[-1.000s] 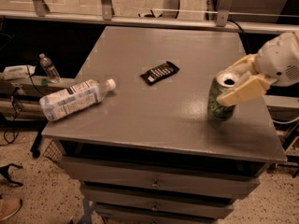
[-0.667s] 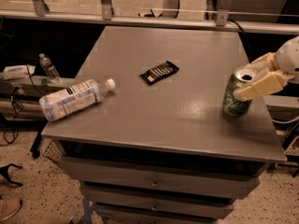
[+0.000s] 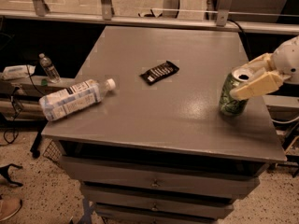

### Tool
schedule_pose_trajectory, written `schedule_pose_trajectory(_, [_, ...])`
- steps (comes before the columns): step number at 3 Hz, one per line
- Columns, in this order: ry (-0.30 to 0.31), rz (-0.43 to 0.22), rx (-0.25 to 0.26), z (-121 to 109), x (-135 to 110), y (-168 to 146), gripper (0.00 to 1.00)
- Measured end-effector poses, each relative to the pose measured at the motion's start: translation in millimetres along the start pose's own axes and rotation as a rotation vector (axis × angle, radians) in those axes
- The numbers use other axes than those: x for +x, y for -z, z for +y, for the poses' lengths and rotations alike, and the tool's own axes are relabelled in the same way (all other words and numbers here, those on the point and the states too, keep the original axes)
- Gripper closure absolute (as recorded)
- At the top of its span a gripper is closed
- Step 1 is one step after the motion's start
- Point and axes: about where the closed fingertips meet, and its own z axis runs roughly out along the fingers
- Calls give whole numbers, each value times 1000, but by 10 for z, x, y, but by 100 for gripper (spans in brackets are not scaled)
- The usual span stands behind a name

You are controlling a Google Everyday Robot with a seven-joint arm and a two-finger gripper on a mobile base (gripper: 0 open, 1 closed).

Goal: Move green can near rxbar chocolate

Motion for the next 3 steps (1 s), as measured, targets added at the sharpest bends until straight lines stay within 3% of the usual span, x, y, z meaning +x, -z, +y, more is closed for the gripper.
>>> schedule_pose_trajectory(1, [-19,-36,-10,-209,-184,-114,100])
schedule_pose_trajectory(2, [12,-43,-17,-456,-515,-223,100])
schedule_pose_trajectory(3, [58,-16,9,-690,-792,-397,100])
